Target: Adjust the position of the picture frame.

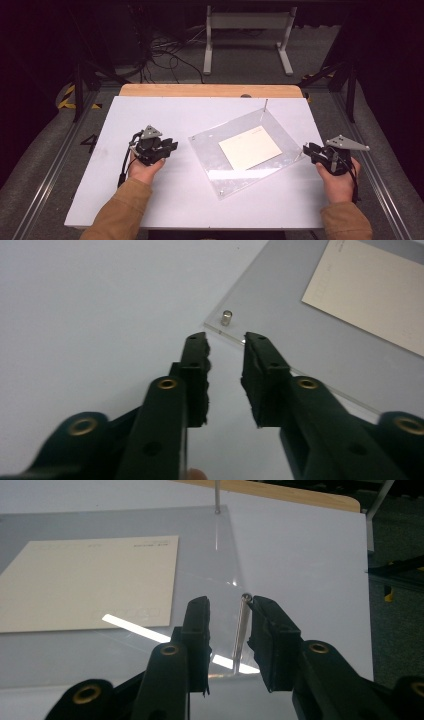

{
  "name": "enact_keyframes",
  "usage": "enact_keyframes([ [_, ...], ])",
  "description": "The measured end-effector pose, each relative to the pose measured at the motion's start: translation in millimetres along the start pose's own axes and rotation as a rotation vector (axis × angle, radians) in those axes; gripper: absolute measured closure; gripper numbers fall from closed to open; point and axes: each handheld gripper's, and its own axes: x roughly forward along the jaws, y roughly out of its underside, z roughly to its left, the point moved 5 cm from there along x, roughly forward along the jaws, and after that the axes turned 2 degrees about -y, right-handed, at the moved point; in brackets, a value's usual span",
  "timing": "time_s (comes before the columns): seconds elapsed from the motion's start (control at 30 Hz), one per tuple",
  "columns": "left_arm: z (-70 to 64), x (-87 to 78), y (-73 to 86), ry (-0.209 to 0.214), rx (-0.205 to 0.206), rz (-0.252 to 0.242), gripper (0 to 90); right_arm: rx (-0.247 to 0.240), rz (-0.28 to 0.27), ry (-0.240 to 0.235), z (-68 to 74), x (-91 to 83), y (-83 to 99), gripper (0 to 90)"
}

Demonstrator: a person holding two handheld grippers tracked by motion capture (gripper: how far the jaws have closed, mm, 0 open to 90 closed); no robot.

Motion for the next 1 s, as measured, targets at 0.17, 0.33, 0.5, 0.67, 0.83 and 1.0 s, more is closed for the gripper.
enact_keyframes([
  [0.17,3.9,11.6,-16.7,0.005,-0.002,0.005,89.5,0.019,-0.008,-0.038,9.8,-24.4,7.4,68.8],
  [0.33,2.6,36.7,-26.0,0.011,-0.043,0.045,89.7,0.007,0.008,-0.079,24.1,-37.8,15.6,69.0],
  [0.5,11.9,55.4,-31.3,0.005,-0.095,0.045,89.8,-0.011,0.032,-0.131,39.8,-42.1,22.3,68.6],
  [0.67,18.5,72.1,-31.7,0.015,-0.174,0.027,89.8,-0.038,0.06,-0.169,53.8,-41.0,27.8,68.3],
  [0.83,18.2,92.8,-19.4,0.023,-0.205,0.077,89.8,-0.052,0.095,-0.196,62.0,-35.3,34.5,67.7],
  [1.0,20.5,94.9,-18.6,0.014,-0.214,0.088,89.7,-0.048,0.107,-0.2,61.9,-34.3,36.8,67.6],
])
